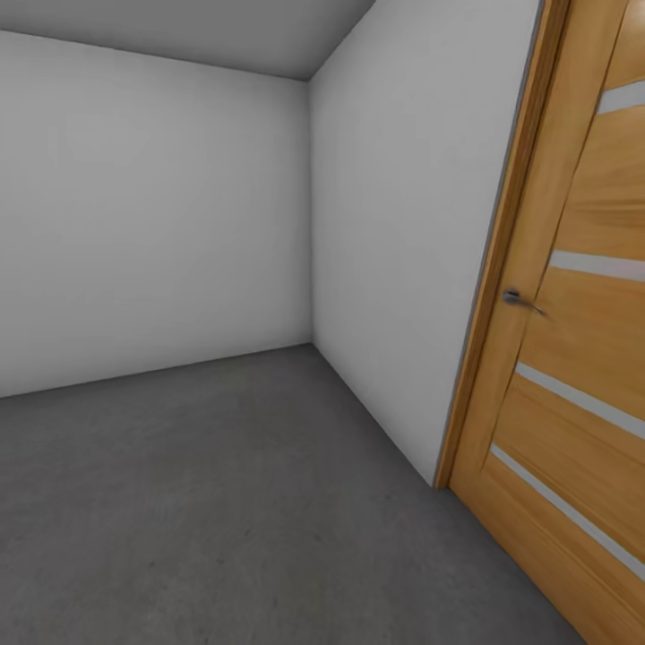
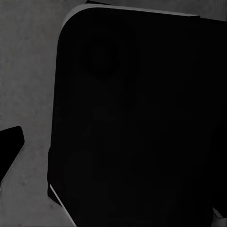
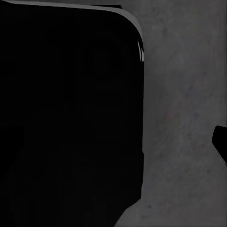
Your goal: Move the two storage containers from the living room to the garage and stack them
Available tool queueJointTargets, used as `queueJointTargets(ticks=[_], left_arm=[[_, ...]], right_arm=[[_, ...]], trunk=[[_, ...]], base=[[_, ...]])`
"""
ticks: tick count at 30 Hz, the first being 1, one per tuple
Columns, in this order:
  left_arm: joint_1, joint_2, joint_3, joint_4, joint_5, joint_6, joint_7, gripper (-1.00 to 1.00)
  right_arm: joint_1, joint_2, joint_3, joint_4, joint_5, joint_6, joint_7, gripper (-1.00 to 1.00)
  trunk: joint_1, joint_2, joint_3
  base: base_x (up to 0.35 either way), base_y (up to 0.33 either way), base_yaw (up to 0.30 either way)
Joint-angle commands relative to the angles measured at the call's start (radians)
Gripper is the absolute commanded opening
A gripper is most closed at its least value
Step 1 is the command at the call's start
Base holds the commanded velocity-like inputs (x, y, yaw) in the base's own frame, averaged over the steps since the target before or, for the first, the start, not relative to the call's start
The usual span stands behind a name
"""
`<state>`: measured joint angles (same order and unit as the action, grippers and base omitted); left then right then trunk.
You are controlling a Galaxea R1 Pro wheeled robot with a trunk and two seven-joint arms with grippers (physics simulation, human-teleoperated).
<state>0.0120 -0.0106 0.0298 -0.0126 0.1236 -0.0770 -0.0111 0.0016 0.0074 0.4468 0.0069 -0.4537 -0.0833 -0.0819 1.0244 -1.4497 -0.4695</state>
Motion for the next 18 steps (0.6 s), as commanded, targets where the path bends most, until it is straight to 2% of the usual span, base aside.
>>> queueJointTargets(ticks=[1, 10, 15, 18], left_arm=[[0.000, 0.000, 0.002, -0.001, 0.008, -0.001, -0.001, 1.00], [0.000, 0.000, 0.002, -0.001, 0.007, -0.002, -0.001, 1.00], [0.001, 0.001, 0.001, -0.001, 0.008, -0.007, -0.001, 1.00], [0.001, 0.001, 0.001, -0.001, 0.010, -0.034, -0.001, 1.00]], right_arm=[[0.000, 0.000, 0.009, 0.001, -0.009, -0.004, -0.002, 1.00], [0.000, 0.001, 0.008, 0.001, -0.010, -0.004, -0.002, 1.00], [0.000, 0.000, 0.008, 0.001, -0.013, -0.004, -0.002, 1.00], [0.000, 0.000, 0.007, 0.001, -0.015, -0.004, -0.002, 1.00]], trunk=[[0.001, 0.000, -0.001], [0.001, 0.000, -0.001], [0.001, 0.000, -0.001], [0.001, 0.000, -0.001]], base=[[0.323, 0.000, 0.000], [0.323, 0.000, -0.009], [0.284, 0.000, -0.168], [0.081, 0.000, -0.234]])
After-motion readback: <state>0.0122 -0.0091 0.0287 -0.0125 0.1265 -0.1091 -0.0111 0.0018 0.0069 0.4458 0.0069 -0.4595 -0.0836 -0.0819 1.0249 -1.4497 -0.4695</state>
